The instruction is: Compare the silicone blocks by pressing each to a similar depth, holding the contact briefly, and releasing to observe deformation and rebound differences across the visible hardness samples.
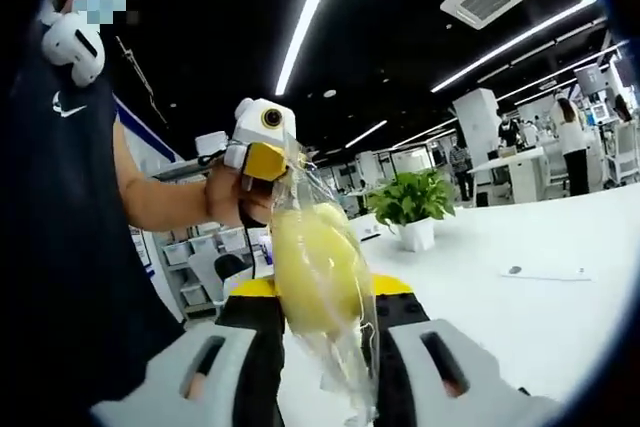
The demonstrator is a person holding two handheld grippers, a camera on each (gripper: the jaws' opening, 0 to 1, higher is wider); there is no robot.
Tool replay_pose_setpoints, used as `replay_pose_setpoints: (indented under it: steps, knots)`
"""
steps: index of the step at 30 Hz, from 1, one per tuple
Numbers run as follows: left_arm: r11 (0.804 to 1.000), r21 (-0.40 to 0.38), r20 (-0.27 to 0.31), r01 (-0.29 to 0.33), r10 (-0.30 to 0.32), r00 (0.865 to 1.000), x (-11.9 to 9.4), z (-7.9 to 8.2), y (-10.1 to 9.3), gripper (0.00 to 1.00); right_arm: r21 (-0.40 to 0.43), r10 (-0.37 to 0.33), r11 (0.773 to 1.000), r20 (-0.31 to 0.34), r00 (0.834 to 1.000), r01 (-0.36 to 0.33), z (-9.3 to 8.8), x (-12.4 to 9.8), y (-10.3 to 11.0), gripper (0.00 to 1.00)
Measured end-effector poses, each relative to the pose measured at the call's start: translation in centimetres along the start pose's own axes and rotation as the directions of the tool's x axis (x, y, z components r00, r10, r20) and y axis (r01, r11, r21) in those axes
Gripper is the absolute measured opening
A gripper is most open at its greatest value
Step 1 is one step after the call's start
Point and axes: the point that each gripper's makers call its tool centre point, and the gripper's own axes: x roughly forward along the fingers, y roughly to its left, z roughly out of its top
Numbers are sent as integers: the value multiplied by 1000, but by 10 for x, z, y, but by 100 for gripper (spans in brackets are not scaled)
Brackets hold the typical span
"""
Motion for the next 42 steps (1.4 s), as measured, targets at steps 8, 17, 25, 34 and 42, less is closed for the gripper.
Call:
replay_pose_setpoints:
  steps: [8,17,25,34,42]
  knots:
    - [996,68,29,-57,55,998,-2,-3,13,0,17,31,999,-87,996,-30,-3,3,-12,12]
    - [991,110,62,-70,63,996,-3,-4,15,0,46,92,995,-145,985,-87,-6,3,-16,6]
    - [979,167,89,-114,100,991,-9,-19,22,0,81,124,991,-199,972,-109,-22,7,-8,4]
    - [973,216,85,-82,65,994,-9,-30,18,1,99,153,986,-246,957,-132,-32,3,-3,3]
    - [991,87,122,-101,90,989,-11,-28,22,0,102,159,985,-250,955,-137,-31,4,0,2]
